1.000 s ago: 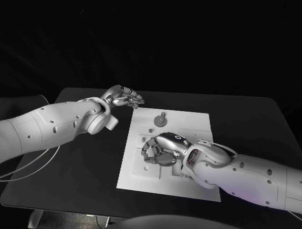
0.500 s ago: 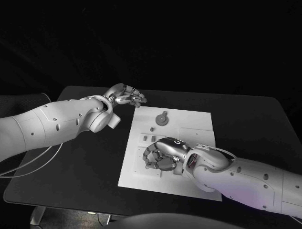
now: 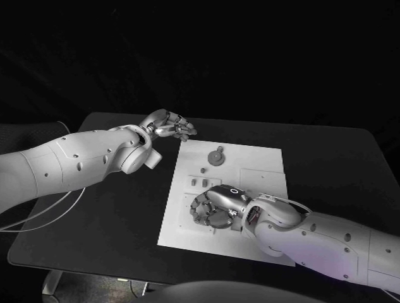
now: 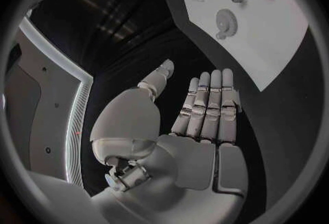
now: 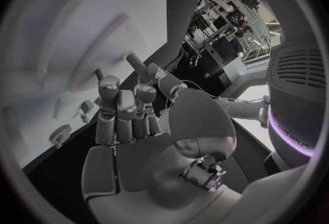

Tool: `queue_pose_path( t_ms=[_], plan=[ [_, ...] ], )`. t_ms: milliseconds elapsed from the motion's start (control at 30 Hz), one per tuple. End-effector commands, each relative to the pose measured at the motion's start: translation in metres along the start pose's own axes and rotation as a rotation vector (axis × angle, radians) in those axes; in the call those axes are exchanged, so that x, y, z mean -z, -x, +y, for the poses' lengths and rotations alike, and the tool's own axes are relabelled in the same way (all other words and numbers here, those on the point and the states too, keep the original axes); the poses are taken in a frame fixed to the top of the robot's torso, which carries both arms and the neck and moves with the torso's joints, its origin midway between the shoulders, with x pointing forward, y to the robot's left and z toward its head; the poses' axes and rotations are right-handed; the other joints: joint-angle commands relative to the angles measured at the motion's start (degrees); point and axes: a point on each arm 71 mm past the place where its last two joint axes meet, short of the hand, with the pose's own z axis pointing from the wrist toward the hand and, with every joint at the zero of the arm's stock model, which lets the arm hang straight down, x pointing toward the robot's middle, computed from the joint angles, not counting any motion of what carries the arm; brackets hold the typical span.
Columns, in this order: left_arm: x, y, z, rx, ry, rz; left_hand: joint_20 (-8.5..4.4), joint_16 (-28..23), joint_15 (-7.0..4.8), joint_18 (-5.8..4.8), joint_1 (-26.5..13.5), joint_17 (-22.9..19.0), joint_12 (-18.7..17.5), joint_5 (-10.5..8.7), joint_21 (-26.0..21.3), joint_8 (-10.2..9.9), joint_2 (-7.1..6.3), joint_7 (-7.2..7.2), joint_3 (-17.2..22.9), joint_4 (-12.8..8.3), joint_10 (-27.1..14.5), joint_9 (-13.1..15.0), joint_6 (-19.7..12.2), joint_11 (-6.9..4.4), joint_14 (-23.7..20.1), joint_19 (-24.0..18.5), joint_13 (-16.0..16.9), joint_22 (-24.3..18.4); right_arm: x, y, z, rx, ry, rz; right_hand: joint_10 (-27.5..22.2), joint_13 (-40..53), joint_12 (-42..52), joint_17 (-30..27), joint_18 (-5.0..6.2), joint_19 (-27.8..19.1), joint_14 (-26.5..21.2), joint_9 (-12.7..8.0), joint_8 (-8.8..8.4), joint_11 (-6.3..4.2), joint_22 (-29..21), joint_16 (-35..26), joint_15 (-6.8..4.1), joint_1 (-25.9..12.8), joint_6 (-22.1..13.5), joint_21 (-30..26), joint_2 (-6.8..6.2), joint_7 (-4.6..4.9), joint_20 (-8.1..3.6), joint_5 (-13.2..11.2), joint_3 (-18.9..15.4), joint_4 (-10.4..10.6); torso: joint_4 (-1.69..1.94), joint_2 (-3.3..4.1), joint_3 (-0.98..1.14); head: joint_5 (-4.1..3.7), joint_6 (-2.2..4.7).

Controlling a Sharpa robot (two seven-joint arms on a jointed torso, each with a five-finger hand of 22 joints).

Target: Assemble the parts on the task board

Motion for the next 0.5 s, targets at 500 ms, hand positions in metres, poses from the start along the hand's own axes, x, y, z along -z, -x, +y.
queue_pose_path(
  t_ms=[500],
  plan=[
    [-0.0003,-0.0015,-0.0019,0.008,-0.009,0.011,-0.08,-0.3,-0.07,1.17,0.5,0.1,-0.4,-0.2,-0.4,0.0,0.03,-0.02,-0.2,0.0,0.2,-0.1,0.0,0.1,-0.4,-0.5,-0.1,0.1,-0.002,-0.0083,-0.0023,0.014,0.002,0.019,-0.1,0.1,-0.4,0.1,2.52,-0.2,0.0,0.5,0.4,-0.38,1.0,0.2,-0.45,0.1,4.5,0.2,0.64,1.14,-0.44,0.2,0.4,0.1,0.01,-0.02,-0.1,0.37,0.06]
  ],
)
